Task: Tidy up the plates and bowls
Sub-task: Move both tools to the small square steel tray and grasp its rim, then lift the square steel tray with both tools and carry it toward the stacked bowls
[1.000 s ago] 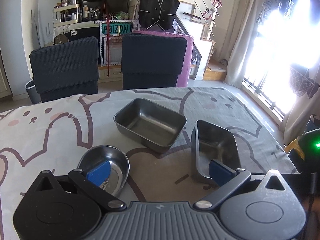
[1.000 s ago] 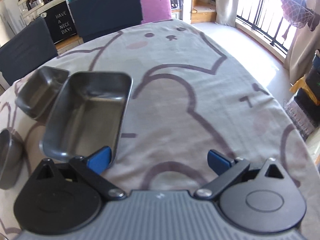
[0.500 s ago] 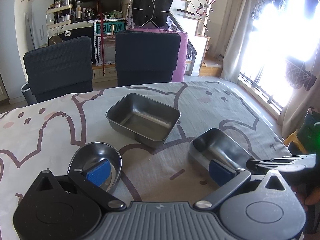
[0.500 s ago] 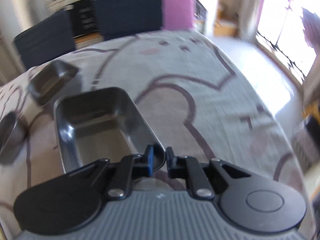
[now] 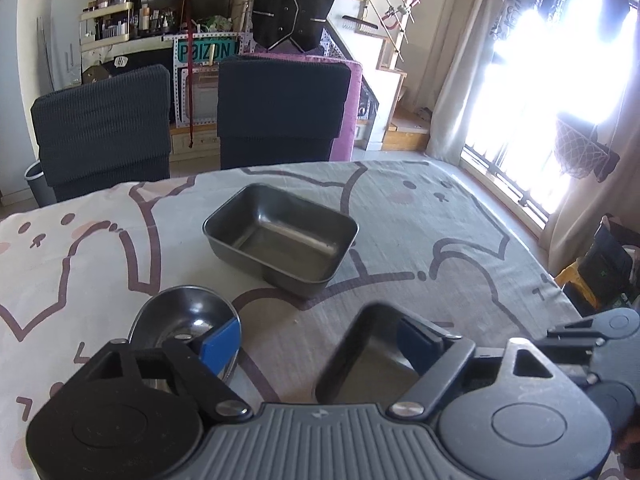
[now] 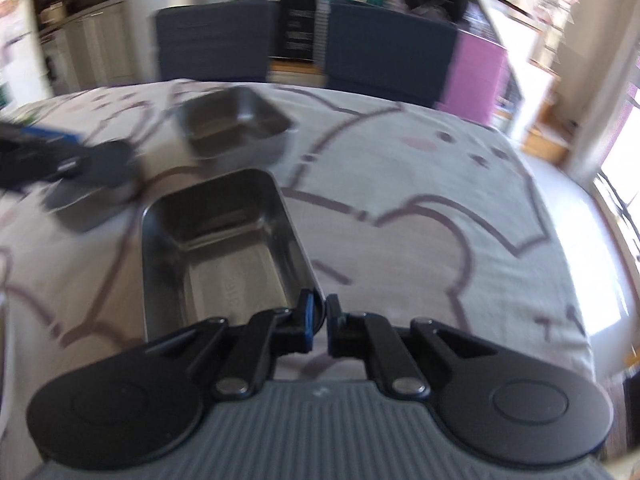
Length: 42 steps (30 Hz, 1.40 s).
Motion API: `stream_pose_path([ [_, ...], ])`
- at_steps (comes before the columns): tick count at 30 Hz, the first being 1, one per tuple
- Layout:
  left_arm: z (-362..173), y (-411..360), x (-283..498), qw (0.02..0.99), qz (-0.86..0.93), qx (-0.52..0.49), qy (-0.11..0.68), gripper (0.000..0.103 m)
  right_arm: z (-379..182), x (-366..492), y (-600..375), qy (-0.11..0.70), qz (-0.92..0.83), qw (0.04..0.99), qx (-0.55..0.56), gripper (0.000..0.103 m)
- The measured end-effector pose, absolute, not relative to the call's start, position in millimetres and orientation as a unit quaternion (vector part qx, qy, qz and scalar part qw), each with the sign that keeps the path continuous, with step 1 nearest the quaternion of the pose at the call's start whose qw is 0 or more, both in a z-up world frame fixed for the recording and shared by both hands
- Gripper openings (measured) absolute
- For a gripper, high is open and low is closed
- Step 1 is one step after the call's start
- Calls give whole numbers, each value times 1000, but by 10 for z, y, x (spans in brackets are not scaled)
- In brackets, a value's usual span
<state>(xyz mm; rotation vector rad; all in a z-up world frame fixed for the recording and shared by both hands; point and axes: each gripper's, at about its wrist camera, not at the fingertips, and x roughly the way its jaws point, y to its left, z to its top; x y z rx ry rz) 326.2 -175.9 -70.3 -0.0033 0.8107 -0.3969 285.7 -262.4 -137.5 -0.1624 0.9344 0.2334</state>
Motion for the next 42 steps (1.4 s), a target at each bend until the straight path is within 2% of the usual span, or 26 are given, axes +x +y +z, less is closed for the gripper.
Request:
stream_pose_path([
  [1, -725, -1754, 3275, 897, -193, 0, 397, 78, -1374, 2835, -2605, 451, 126, 880, -81, 7],
  [5, -861, -1771, 3329, 880, -193, 15, 435, 57, -1372, 2794, -2575, 457, 154, 871, -89, 7],
  [7, -926, -1788, 3336, 872, -200, 18, 447, 50, -1375, 2795, -2572, 455, 152, 873, -87, 7],
  [10, -983, -1822, 3336, 865, -207, 23, 456, 26, -1370, 2798, -2559, 456, 148, 874, -87, 8],
  [11, -1001, -1830, 3339, 862, -207, 23, 462, 15, -1370, 2809, -2560, 456, 144, 874, -86, 8],
  [12, -1022, -1837, 3341, 859, -206, 23, 468, 10, -1389, 2833, -2592, 456, 140, 875, -84, 8],
  [19, -1051, -1846, 3282, 847, -209, 29, 488, 6, -1435, 2889, -2597, 451, 108, 883, -74, 12],
  [24, -1107, -1904, 3190, 802, -240, 36, 546, 7, -1446, 2958, -2624, 450, 78, 888, -54, 18],
  [27, -1113, -1962, 3119, 795, -244, 45, 553, 9, -1464, 2956, -2679, 456, 56, 888, -30, 18],
  [28, -1109, -1969, 3113, 798, -240, 43, 551, 9, -1472, 2953, -2710, 459, 42, 887, -18, 19],
  [29, -1105, -1963, 3119, 802, -234, 36, 549, 10, -1486, 2953, -2737, 464, 32, 885, -7, 27],
  [31, -1098, -1939, 3140, 811, -226, 19, 540, 12, -1493, 2918, -2813, 479, 21, 877, 23, 31],
  [36, -1134, -1916, 3184, 814, -215, -4, 539, 8, -1466, 2805, -2901, 505, 17, 860, 76, 29],
  [38, -1132, -1927, 3172, 812, -217, -7, 542, 6, -1466, 2772, -2866, 511, 20, 856, 75, 16],
  [42, -1107, -1958, 3081, 801, -232, -8, 552, 4, -1393, 2706, -2798, 506, 6, 861, 58, 11],
])
